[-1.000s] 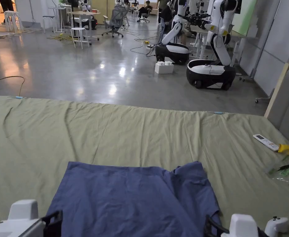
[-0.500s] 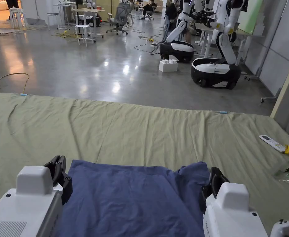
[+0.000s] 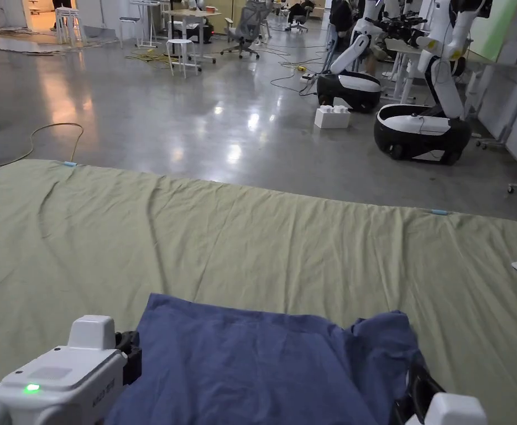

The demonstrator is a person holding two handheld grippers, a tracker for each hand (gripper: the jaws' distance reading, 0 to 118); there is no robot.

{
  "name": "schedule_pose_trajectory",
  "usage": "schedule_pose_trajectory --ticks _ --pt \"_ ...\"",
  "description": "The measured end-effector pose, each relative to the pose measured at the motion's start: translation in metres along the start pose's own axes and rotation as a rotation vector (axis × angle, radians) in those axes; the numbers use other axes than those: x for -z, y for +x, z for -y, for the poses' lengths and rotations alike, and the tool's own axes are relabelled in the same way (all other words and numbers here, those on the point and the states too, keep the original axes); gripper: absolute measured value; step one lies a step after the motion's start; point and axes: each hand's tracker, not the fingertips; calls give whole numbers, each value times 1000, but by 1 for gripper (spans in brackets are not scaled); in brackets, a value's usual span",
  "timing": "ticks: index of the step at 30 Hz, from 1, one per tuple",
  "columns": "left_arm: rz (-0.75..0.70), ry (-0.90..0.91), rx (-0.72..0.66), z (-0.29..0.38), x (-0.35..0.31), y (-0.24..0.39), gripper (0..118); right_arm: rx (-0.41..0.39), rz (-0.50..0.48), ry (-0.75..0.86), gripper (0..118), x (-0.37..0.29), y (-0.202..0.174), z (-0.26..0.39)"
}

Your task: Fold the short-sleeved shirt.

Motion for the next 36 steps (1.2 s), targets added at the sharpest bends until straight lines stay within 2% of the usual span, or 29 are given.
schedule_pose_trajectory --ticks 6,7,8,10,11,14,18,20,23,25,27,28,30,31,32,34,35,36 --pt "-23 -166 -14 -46 112 -25 5 -12 -7 -82 1 29 3 18" --pt "-31 -156 -13 -53 127 -27 14 -18 -4 -91 1 34 4 21" --pt "-27 -157 -8 -59 139 -30 35 -21 -5 -104 1 38 5 24" --pt "-35 -194 -8 -72 172 -34 64 -28 1 -133 1 46 7 33" --pt "-46 -216 -7 -74 182 -36 70 -30 2 -143 1 49 8 36" --pt "-3 -236 -24 -82 219 -39 70 -34 11 -180 1 55 14 50" --pt "-106 -330 -8 -74 259 -41 70 -31 6 -242 1 61 25 65" --pt "-103 -381 17 -67 273 -41 70 4 9 -303 1 64 32 74" --pt "-118 -414 49 -57 279 -35 67 -1 38 -307 1 66 42 80" --pt "-141 -371 96 -59 278 -23 50 20 48 -328 1 70 50 84" --pt "-112 -365 161 -58 270 -6 20 30 67 -347 2 78 57 85" --pt "-100 -365 200 -57 271 3 11 44 68 -363 4 85 61 84" --pt "-89 -387 244 -57 268 16 6 77 77 -419 27 102 71 82" --pt "-96 -390 254 -56 267 20 6 87 75 -453 33 114 76 80" --pt "-110 -392 256 -57 266 22 6 116 64 -470 33 127 83 80" --pt "-105 -391 212 -64 258 17 5 143 51 -549 59 160 97 79" --pt "-97 -385 181 -66 255 16 5 154 53 -553 64 174 102 78" --pt "-95 -367 161 -67 249 15 5 158 49 -546 63 191 107 78"
